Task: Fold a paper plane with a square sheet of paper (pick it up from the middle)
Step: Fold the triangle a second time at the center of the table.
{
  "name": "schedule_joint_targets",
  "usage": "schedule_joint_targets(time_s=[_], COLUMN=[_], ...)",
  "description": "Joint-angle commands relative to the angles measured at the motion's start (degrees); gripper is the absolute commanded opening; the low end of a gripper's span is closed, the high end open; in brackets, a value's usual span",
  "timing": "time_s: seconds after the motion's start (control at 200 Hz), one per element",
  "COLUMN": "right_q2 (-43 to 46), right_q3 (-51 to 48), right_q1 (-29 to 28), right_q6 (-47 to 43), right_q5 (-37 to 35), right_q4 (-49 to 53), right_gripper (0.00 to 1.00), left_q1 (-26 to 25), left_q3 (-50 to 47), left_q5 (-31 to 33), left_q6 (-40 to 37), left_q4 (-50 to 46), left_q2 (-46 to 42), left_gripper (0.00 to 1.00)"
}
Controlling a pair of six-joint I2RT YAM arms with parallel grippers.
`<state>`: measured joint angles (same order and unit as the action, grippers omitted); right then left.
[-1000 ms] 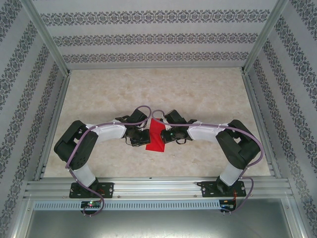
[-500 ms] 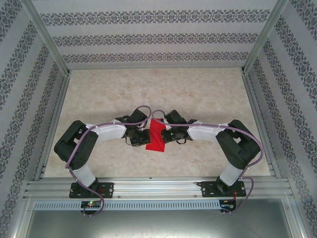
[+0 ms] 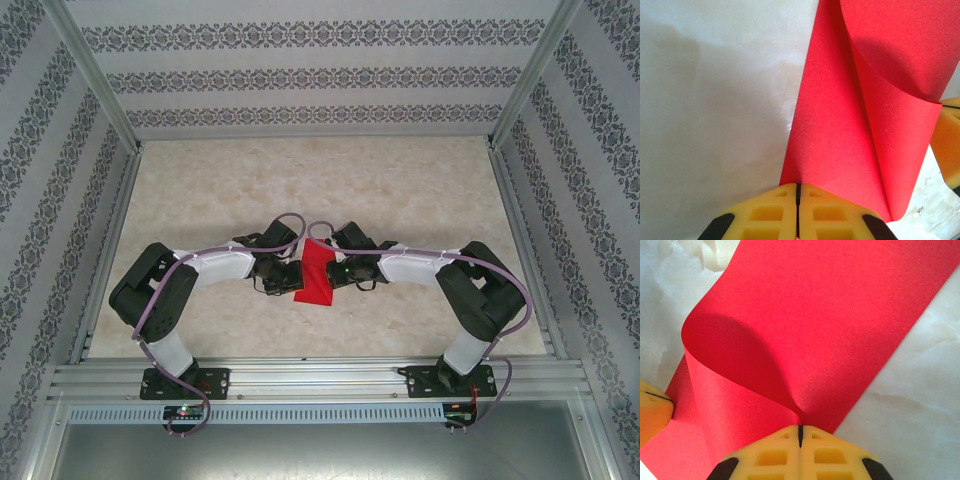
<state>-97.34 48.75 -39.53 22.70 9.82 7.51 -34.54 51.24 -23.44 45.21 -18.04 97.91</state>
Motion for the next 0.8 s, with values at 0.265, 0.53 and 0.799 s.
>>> schedule_joint_targets(time_s=[0.265,0.53,0.799], right_q2=[0.3,1.06,-0.2], right_q3=[1.48,1.25,2.59], right_q1=[-1.67,-2.68,-2.47], right_q6=[1.03,2.04,0.95], right_q5=[-3.0,-4.01,-4.38], right_q4=[3.62,3.29,3.64], right_gripper=[0.05,0.05,0.06], left_q1=[-0.61,-0.61,-0.61], left_q3=[-0.1,-0.17,-0.16], left_q5=[3.43,3.41,3.34], left_q6=[-1.21,-1.28,-1.34], left_q4=[-4.45,-4.5,-4.37], left_q2=[1.83,1.94,2.02], left_gripper=[0.08,0.08,0.08])
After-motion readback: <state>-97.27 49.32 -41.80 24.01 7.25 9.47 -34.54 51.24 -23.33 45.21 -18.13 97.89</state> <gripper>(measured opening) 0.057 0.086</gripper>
